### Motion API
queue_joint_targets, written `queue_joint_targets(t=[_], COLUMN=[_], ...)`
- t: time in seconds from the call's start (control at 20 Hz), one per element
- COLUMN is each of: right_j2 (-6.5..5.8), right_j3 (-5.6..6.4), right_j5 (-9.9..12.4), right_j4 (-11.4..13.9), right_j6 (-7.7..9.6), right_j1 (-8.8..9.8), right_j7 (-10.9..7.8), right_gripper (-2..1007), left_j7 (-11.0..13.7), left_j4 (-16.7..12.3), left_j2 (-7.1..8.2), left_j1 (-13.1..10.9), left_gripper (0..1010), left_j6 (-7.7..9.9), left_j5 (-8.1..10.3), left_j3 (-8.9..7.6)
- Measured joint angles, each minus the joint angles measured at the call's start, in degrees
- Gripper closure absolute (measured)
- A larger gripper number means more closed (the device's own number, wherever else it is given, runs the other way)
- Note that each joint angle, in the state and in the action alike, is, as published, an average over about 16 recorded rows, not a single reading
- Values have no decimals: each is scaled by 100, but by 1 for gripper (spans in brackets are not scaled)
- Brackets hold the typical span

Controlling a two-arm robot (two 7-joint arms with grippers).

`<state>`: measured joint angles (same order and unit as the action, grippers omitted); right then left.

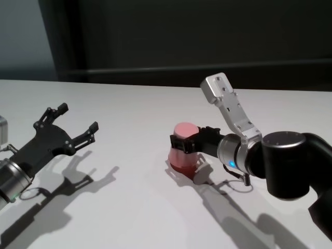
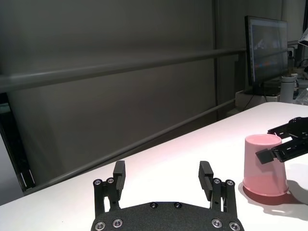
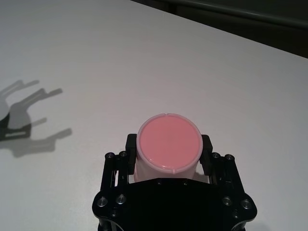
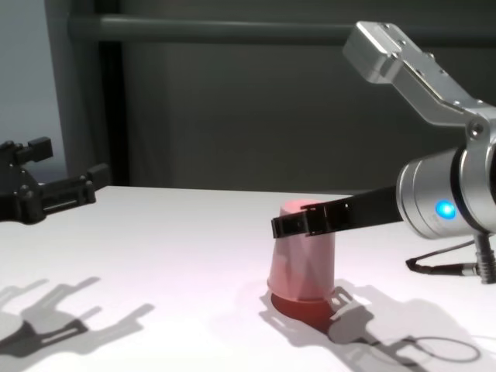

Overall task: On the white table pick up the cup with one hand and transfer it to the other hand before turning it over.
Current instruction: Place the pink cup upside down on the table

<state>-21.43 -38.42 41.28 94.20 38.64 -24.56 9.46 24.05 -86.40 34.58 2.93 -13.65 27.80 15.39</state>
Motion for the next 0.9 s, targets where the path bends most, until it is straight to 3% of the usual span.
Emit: queue_joint_targets(t=[0.55, 0.9], right_j2=[56, 55], right_j3=[73, 74], right_j5=[-46, -43], right_j4=[-11, -7], right_j6=[75, 73], right_j1=[30, 34], right_j7=[9, 13], right_gripper=[247, 155], left_j7=[0, 0], left_j4=[0, 0], left_j2=[0, 0], left_j1=[0, 0], left_gripper=[9, 9], left_j6=[0, 0], left_j5=[0, 0], left_j3=[0, 0])
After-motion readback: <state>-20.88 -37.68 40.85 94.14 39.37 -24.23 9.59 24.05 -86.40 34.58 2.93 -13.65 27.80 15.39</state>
